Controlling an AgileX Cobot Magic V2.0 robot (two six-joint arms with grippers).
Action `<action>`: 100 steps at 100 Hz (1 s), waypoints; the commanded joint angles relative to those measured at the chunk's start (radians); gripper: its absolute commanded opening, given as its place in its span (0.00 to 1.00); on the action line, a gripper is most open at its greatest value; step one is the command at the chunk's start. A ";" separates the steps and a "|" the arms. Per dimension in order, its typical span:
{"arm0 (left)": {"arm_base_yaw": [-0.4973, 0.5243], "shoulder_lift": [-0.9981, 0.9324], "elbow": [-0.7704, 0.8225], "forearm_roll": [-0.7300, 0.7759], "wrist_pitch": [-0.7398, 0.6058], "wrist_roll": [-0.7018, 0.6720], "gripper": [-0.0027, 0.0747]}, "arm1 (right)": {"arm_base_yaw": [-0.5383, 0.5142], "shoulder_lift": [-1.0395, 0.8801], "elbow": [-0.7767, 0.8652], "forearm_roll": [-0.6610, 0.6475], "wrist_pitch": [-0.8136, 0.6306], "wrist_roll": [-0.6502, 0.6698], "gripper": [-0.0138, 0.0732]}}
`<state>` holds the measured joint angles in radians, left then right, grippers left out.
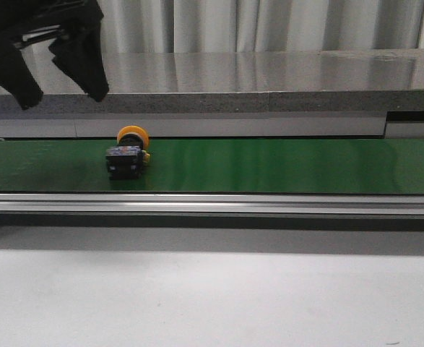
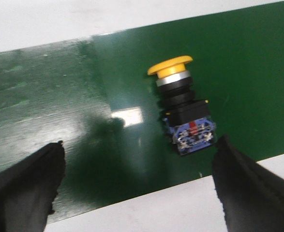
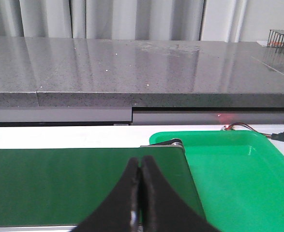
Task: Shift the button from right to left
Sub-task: 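Lower the left gripper onto the button and close on its base, then lift the button with the left gripper over the blue tray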
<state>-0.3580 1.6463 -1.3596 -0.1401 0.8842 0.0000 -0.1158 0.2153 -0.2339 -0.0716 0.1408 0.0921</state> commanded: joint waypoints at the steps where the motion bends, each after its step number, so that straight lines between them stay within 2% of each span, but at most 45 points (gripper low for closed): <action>1: -0.019 -0.014 -0.042 -0.026 -0.016 -0.020 0.79 | 0.000 0.008 -0.027 -0.014 -0.072 -0.003 0.08; 19: -0.015 0.034 -0.047 0.024 -0.009 -0.091 0.79 | 0.000 0.008 -0.027 -0.014 -0.072 -0.003 0.08; 30: -0.015 0.070 -0.062 0.024 0.021 -0.091 0.79 | 0.000 0.008 -0.027 -0.014 -0.072 -0.003 0.08; 72: -0.015 0.147 -0.065 0.048 0.002 -0.114 0.78 | 0.000 0.008 -0.027 -0.014 -0.072 -0.003 0.08; 81: -0.015 0.149 -0.065 0.058 0.002 -0.136 0.69 | 0.000 0.008 -0.027 -0.014 -0.072 -0.003 0.08; 92: -0.015 0.149 -0.077 0.069 0.008 -0.136 0.45 | 0.000 0.008 -0.027 -0.014 -0.072 -0.003 0.08; 100: -0.015 0.149 -0.090 0.080 0.017 -0.136 0.34 | 0.000 0.008 -0.027 -0.014 -0.072 -0.003 0.08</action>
<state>-0.3724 1.8436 -1.4067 -0.0649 0.9125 -0.1237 -0.1158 0.2153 -0.2339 -0.0716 0.1408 0.0921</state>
